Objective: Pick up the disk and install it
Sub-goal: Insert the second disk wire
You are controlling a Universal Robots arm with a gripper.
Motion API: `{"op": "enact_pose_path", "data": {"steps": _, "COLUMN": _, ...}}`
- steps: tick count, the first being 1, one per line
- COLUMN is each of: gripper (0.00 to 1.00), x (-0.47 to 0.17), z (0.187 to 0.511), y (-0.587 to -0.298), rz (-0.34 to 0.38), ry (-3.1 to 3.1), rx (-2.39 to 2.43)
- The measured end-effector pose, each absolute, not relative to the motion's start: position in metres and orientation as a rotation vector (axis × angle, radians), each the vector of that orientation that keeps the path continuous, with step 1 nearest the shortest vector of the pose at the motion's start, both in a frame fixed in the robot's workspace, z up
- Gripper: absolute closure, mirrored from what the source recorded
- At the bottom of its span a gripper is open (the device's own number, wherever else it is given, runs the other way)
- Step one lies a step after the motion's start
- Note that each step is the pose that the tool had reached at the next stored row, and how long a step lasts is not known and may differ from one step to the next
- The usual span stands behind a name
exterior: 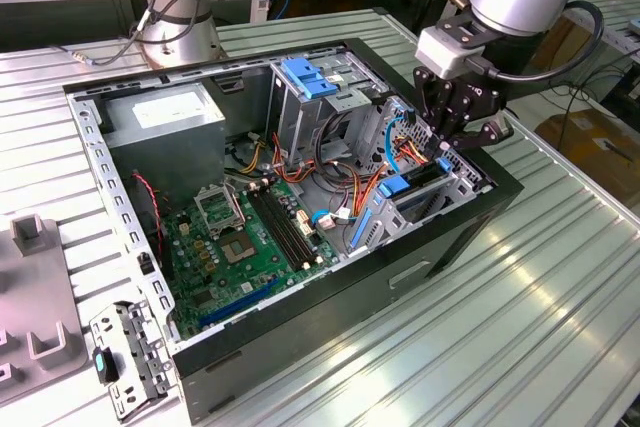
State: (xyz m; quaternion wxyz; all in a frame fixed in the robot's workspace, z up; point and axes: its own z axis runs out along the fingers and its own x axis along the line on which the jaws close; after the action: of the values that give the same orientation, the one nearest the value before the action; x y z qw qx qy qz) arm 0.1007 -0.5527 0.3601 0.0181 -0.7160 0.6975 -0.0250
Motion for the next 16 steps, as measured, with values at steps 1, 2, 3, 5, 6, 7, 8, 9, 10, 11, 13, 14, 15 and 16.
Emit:
{"op": "enact_pose_path", "data": {"steps": 1, "gripper": 0.89, "x": 0.101, "z": 0.36, "y": -0.553, "rz": -0.078, "ry": 2.166, "rx": -2.224}}
{"op": "enact_pose_path", "data": {"steps": 2, "gripper": 0.89, "x": 0.1, "z": 0.36, "y": -0.553, "rz": -0.078, "ry": 2.167, "rx": -2.223}}
{"op": "enact_pose_path", "data": {"steps": 3, "gripper": 0.89, "x": 0.099, "z": 0.36, "y": -0.553, "rz": -0.078, "ry": 2.167, "rx": -2.224}}
{"op": "enact_pose_path", "data": {"steps": 5, "gripper": 0.89, "x": 0.096, "z": 0.36, "y": -0.553, "rz": -0.078, "ry": 2.166, "rx": -2.224}}
{"op": "enact_pose_path", "data": {"steps": 6, "gripper": 0.89, "x": 0.093, "z": 0.36, "y": -0.553, "rz": -0.078, "ry": 2.166, "rx": -2.224}}
{"op": "enact_pose_path", "data": {"steps": 7, "gripper": 0.89, "x": 0.091, "z": 0.36, "y": -0.553, "rz": -0.078, "ry": 2.166, "rx": -2.224}}
{"op": "enact_pose_path", "data": {"steps": 8, "gripper": 0.89, "x": 0.089, "z": 0.36, "y": -0.553, "rz": -0.078, "ry": 2.166, "rx": -2.224}}
{"op": "enact_pose_path", "data": {"steps": 9, "gripper": 0.89, "x": 0.087, "z": 0.36, "y": -0.553, "rz": -0.078, "ry": 2.166, "rx": -2.224}}
{"op": "enact_pose_path", "data": {"steps": 10, "gripper": 0.89, "x": 0.083, "z": 0.36, "y": -0.553, "rz": -0.078, "ry": 2.166, "rx": -2.224}}
{"op": "enact_pose_path", "data": {"steps": 11, "gripper": 0.89, "x": 0.082, "z": 0.36, "y": -0.553, "rz": -0.078, "ry": 2.166, "rx": -2.224}}
{"op": "enact_pose_path", "data": {"steps": 13, "gripper": 0.89, "x": 0.082, "z": 0.36, "y": -0.553, "rz": -0.078, "ry": 2.166, "rx": -2.224}}
{"op": "enact_pose_path", "data": {"steps": 14, "gripper": 0.89, "x": 0.081, "z": 0.362, "y": -0.553, "rz": -0.078, "ry": 2.166, "rx": -2.224}}
{"op": "enact_pose_path", "data": {"steps": 15, "gripper": 0.89, "x": 0.081, "z": 0.365, "y": -0.553, "rz": -0.078, "ry": 2.166, "rx": -2.224}}
{"op": "enact_pose_path", "data": {"steps": 16, "gripper": 0.89, "x": 0.081, "z": 0.368, "y": -0.553, "rz": -0.078, "ry": 2.166, "rx": -2.224}}
